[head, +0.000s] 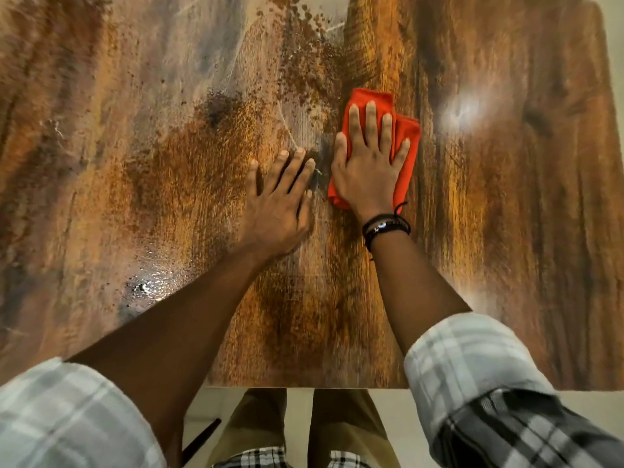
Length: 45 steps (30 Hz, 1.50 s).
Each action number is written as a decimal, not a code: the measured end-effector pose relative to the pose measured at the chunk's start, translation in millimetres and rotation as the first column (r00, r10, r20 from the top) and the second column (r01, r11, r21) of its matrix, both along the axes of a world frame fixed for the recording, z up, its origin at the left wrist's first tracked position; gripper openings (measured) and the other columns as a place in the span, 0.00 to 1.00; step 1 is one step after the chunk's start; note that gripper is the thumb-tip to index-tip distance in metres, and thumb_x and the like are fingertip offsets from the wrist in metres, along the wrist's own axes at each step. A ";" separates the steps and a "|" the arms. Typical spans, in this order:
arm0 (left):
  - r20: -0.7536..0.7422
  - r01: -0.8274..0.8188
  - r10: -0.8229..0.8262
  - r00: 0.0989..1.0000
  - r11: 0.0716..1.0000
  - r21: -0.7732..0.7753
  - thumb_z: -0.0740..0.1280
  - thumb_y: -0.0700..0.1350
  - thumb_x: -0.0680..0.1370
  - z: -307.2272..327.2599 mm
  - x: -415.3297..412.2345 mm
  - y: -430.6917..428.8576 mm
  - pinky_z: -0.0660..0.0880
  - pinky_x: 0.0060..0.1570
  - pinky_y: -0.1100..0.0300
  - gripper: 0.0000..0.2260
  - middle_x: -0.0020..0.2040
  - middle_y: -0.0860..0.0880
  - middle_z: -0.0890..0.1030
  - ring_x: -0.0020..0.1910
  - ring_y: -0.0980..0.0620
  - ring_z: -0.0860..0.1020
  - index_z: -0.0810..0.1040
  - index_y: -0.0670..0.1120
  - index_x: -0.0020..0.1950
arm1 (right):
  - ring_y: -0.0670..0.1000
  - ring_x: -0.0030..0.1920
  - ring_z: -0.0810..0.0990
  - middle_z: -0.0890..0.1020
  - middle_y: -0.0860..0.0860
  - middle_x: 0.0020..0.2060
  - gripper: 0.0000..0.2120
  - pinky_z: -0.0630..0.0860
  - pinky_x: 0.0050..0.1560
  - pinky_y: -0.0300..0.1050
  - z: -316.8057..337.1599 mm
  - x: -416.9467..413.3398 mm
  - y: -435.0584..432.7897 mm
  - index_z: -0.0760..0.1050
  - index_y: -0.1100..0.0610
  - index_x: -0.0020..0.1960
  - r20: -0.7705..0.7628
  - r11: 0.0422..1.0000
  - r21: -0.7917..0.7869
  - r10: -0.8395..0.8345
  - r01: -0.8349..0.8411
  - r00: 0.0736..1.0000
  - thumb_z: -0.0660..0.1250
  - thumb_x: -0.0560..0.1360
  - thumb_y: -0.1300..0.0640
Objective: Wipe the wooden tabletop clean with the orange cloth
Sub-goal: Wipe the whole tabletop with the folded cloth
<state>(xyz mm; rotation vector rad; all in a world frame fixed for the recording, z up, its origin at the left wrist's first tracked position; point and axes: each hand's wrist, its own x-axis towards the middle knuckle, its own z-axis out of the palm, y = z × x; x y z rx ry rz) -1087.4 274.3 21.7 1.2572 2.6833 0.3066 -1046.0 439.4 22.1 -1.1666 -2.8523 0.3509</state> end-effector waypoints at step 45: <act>0.009 -0.111 0.110 0.994 0.988 0.107 0.47 0.57 0.82 7.2 -57.9 -25.4 0.41 0.76 0.39 0.29 0.80 0.46 0.58 0.80 0.47 0.50 0.58 0.45 0.80 | 0.52 0.82 0.49 0.52 0.48 0.82 0.28 0.47 0.78 0.65 5.3 212.7 -213.6 0.54 0.47 0.82 0.023 0.994 -0.025 0.111 -0.110 0.994 0.53 0.84 0.43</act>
